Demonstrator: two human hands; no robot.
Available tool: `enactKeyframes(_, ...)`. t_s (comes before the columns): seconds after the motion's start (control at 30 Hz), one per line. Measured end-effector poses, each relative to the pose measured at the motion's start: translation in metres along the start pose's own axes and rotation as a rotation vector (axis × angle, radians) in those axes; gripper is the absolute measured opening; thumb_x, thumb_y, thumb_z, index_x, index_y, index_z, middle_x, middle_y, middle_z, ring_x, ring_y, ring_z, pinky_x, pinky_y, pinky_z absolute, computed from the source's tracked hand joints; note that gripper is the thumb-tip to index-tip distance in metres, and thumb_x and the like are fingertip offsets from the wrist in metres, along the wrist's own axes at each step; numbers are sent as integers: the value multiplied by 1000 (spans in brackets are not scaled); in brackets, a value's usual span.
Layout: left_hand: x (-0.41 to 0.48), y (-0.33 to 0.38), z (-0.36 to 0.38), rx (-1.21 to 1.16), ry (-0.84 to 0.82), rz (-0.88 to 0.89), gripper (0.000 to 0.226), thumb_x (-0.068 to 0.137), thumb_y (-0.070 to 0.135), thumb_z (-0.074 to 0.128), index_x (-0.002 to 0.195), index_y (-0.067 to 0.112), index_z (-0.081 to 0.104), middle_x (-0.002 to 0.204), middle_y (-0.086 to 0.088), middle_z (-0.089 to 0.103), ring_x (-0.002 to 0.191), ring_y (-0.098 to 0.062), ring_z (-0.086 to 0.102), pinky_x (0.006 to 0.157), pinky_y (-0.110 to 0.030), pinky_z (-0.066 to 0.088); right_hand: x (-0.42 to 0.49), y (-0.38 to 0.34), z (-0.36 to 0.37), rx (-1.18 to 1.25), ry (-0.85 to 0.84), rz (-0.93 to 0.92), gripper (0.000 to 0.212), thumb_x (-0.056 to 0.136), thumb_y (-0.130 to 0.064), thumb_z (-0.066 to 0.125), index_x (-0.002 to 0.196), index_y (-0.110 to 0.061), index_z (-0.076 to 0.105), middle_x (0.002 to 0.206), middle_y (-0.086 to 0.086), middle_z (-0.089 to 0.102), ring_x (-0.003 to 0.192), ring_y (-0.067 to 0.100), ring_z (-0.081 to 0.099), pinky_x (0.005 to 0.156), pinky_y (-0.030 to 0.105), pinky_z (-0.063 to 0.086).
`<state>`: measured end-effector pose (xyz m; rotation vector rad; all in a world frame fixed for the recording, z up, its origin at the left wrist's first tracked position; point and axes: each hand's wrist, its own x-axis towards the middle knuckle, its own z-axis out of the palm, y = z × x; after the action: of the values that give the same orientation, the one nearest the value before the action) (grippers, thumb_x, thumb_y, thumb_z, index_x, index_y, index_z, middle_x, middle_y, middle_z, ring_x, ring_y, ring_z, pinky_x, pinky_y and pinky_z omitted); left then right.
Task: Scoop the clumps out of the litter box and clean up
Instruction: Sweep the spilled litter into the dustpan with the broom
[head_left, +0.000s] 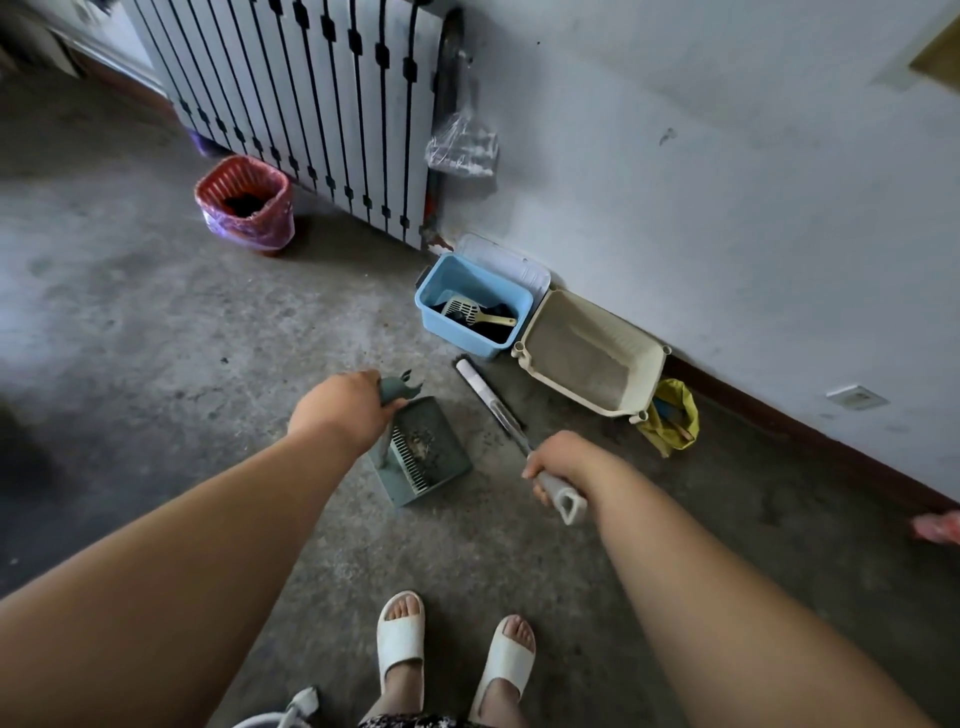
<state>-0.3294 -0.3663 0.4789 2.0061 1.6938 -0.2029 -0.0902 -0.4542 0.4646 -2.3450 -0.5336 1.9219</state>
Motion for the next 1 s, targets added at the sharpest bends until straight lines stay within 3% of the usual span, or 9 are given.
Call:
enactKeyframes(0.1, 0, -2, 1, 11, 4, 1, 37, 90, 54, 51, 88, 16, 48, 95, -11, 64, 90, -32, 61, 67, -34, 45, 4, 0, 25, -36, -93, 84, 22, 92, -1, 44, 71, -1, 45, 33, 8, 48, 26, 17, 46, 41, 22, 38)
enactKeyframes(0.2, 0, -3, 2, 13, 1, 0, 38, 90, 54, 50, 87, 16, 47, 93, -10, 63, 85, -31, 59, 65, -33, 44, -6, 5, 17, 47, -179, 65, 13, 89, -2, 47, 77, -1, 45, 46, 10, 49, 42, 18, 44, 40, 24, 38)
enactKeyframes(0.37, -4, -5, 2, -13, -11, -4, 34, 91, 51, 51, 86, 18, 50, 89, -7, 63, 77, -25, 54, 64, -33, 44, -37, 2, -33, 263, -148, 28, 17, 92, 1, 45, 77, -6, 44, 63, 8, 39, 36, 11, 42, 31, 15, 36)
enactKeyframes(0.5, -16, -12, -6, -19, -28, -16, 35, 91, 50, 51, 87, 16, 51, 86, -7, 61, 79, -26, 57, 65, -33, 47, -29, -16, -32, 16, -38, -54, 4, 87, 1, 54, 90, -1, 53, 59, 12, 47, 45, 18, 46, 38, 22, 42)
enactKeyframes(0.57, -22, -15, -13, -16, -19, -17, 33, 91, 49, 52, 87, 17, 50, 83, -5, 59, 79, -25, 58, 66, -33, 48, -22, -29, -19, -137, 35, -107, 1, 86, 0, 55, 86, 0, 55, 52, 13, 51, 45, 21, 47, 44, 27, 42)
enactKeyframes(0.67, -29, -27, -22, -11, 0, -36, 32, 91, 50, 54, 87, 18, 51, 82, -4, 59, 78, -25, 57, 66, -32, 48, -6, -53, 8, -240, 74, -139, 12, 87, 0, 53, 75, -1, 52, 39, 10, 51, 45, 23, 49, 51, 29, 42)
enactKeyframes(0.8, -37, -46, -21, -25, 14, -90, 35, 89, 51, 55, 88, 16, 53, 85, -7, 62, 80, -27, 60, 68, -35, 51, 14, -57, 39, -490, 123, -153, 23, 89, -6, 58, 66, -4, 52, 58, 8, 54, 58, 22, 54, 64, 30, 47)
enactKeyframes(1.0, -38, -73, -14, -10, 24, -142, 35, 88, 52, 55, 86, 18, 52, 84, -5, 59, 81, -28, 59, 67, -33, 47, 17, -27, 53, -616, -40, -57, 7, 86, 1, 56, 79, 2, 54, 62, 17, 53, 54, 25, 52, 59, 33, 47)
